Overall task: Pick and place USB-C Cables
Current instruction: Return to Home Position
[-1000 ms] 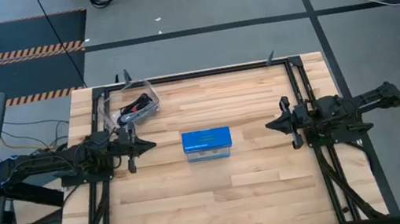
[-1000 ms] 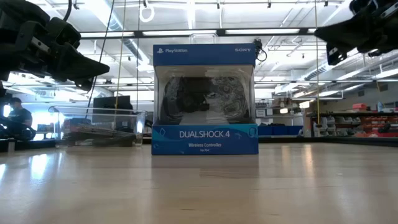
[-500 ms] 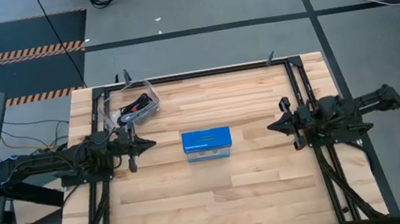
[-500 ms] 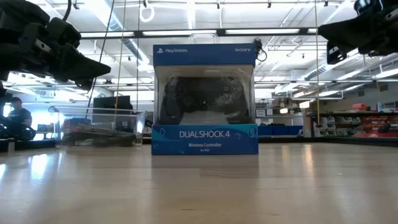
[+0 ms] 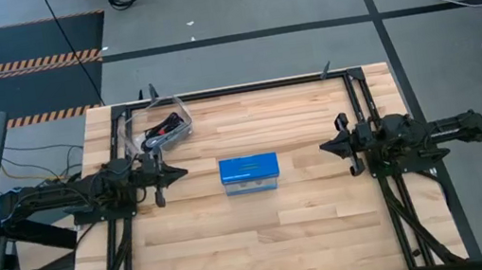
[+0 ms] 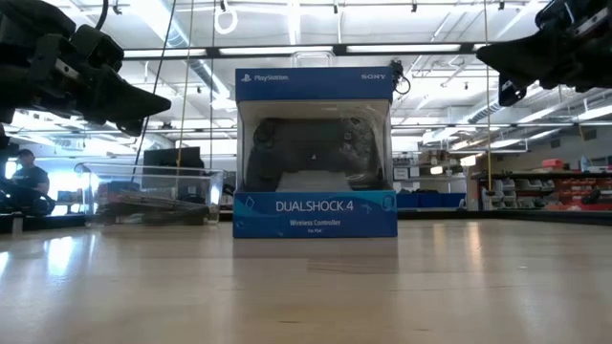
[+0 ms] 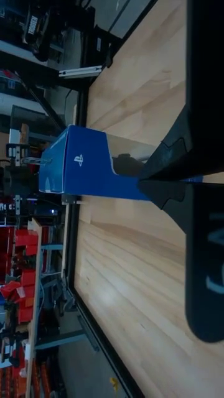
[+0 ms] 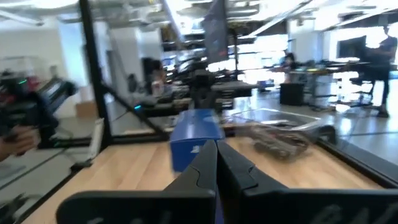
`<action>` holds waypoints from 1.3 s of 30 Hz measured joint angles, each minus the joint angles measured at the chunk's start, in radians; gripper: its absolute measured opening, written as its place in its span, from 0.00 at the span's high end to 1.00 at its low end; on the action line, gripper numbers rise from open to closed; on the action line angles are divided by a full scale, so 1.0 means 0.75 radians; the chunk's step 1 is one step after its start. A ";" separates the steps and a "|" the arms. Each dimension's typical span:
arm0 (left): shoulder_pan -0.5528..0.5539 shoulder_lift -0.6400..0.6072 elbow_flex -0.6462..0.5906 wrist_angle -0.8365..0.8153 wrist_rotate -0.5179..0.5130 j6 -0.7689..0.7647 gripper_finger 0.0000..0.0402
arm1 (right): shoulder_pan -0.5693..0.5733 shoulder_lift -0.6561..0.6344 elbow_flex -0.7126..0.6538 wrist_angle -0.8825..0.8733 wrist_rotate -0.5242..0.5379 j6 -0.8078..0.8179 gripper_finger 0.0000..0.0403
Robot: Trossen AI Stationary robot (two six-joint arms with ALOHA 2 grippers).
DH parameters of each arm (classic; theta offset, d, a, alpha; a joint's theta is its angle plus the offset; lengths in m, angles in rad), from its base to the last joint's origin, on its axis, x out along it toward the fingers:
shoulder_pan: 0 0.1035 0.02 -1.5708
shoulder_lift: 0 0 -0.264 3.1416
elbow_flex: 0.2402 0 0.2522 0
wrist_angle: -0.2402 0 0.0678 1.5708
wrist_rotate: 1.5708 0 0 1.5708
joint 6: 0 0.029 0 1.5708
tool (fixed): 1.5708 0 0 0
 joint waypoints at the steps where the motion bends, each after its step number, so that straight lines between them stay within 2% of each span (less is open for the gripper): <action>1: 0.000 0.000 0.000 0.000 0.000 0.002 0.98 | -0.001 0.000 0.000 0.011 0.028 0.006 0.99; 6: 0.000 0.000 0.000 0.000 0.000 -0.007 0.98 | -0.001 0.000 0.000 0.027 0.104 0.034 0.97; 39: 0.000 0.000 -0.001 0.000 0.001 -0.007 0.96 | -0.001 0.000 0.000 0.027 0.102 0.075 0.96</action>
